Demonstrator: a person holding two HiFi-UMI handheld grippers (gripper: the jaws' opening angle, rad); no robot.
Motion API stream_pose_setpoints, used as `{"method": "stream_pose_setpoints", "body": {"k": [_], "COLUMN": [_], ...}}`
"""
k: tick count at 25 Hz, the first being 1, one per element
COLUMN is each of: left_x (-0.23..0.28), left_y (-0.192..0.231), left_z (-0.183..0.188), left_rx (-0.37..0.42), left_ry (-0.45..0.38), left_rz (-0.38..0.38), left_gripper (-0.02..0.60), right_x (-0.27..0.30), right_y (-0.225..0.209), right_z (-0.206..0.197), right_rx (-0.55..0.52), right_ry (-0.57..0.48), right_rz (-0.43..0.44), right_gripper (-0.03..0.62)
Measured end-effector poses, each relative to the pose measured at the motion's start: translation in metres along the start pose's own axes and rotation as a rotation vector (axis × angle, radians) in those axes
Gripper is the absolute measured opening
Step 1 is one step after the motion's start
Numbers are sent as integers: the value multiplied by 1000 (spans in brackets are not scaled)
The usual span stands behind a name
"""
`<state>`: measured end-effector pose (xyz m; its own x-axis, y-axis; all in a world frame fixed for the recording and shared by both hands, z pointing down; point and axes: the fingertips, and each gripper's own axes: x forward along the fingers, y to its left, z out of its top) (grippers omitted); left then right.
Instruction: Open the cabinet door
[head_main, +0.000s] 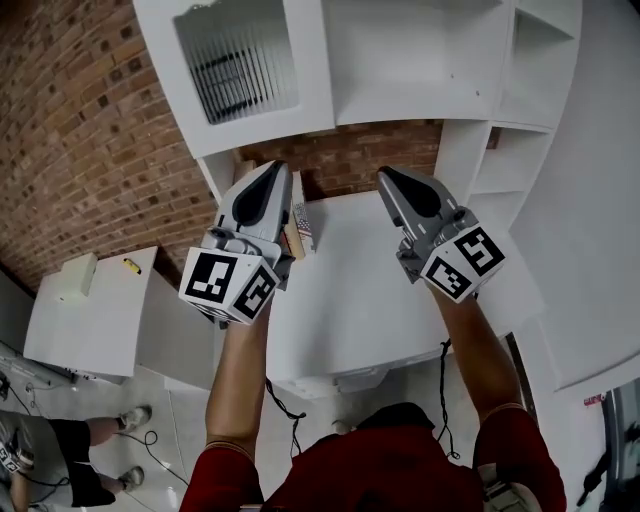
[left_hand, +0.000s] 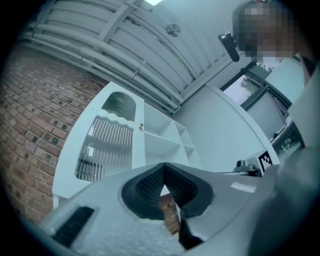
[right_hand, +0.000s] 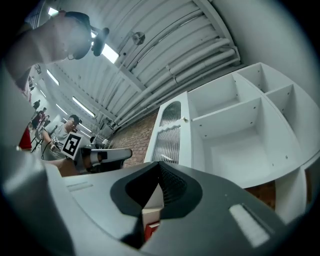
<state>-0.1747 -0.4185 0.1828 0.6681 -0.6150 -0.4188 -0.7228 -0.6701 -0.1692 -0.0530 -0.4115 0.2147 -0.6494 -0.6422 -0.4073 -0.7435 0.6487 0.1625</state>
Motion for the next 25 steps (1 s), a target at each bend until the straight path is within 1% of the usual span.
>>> {"method": "stream_pose_setpoints", "body": {"k": [2, 5, 8, 12, 16, 20, 25], "left_x": [20, 53, 83, 120, 154, 186, 216], "left_y": [7, 18, 32, 47, 62, 76, 89], "left_z": [6, 13, 26, 52, 78, 101, 113], "left_rx": [7, 34, 67, 110, 175, 237, 343], "left_ry": [-7, -10, -19, -34, -43, -45, -16], "left_rz": [-11, -13, 18, 54, 95, 145, 211], "left_gripper": [0, 0, 0, 0, 23, 61, 112], "right_x": [10, 25, 36, 44, 53, 61, 60], "right_y": [-10, -35, -61, -90, -110, -126, -137], "right_z": [2, 6, 14, 29, 45, 60, 63], "right_rx": [-12, -1, 7, -20, -56, -68, -98], "right_ry": [10, -1, -21, -34, -46, -53, -49], "right_rz": [7, 15, 24, 37, 62, 90, 111], "right_gripper": [12, 13, 12, 13, 12, 12, 13]}}
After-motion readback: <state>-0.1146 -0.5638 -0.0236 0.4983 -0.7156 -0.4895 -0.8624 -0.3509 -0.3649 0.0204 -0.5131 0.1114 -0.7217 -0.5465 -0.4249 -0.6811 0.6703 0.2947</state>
